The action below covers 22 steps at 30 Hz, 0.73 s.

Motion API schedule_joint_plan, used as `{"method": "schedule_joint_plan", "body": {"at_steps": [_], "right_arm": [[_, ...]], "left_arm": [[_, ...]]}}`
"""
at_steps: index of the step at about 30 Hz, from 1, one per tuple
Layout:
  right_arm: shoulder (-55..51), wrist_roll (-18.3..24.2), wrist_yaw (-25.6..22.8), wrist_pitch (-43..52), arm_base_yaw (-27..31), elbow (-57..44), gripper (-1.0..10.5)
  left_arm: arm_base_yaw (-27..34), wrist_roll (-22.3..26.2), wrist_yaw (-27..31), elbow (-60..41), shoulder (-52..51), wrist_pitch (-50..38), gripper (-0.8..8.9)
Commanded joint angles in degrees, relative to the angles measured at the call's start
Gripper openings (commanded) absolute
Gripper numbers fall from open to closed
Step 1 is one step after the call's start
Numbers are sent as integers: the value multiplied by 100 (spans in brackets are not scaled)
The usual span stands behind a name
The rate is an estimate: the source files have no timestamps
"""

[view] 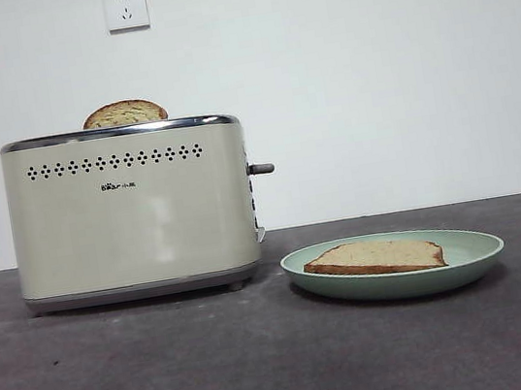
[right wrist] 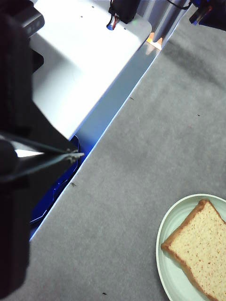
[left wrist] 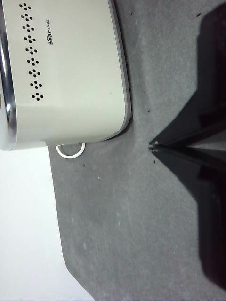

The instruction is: Take the bread from the toaster,put the bread on the plate,put the plate on the table

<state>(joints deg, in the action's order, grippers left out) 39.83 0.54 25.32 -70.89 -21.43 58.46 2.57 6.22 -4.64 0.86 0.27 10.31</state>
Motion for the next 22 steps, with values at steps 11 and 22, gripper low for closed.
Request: {"method": "schedule_joint_plan", "body": {"at_steps": [11,22], "right_arm": [[-42,42,-22,9,11,-31,2],[-1141,551,-181,2004,1163,-205,2]], "left_arm": [[15,-50,7,-70,-15,-28,-4],[15,-50,7,-70,-15,-28,-4]]}}
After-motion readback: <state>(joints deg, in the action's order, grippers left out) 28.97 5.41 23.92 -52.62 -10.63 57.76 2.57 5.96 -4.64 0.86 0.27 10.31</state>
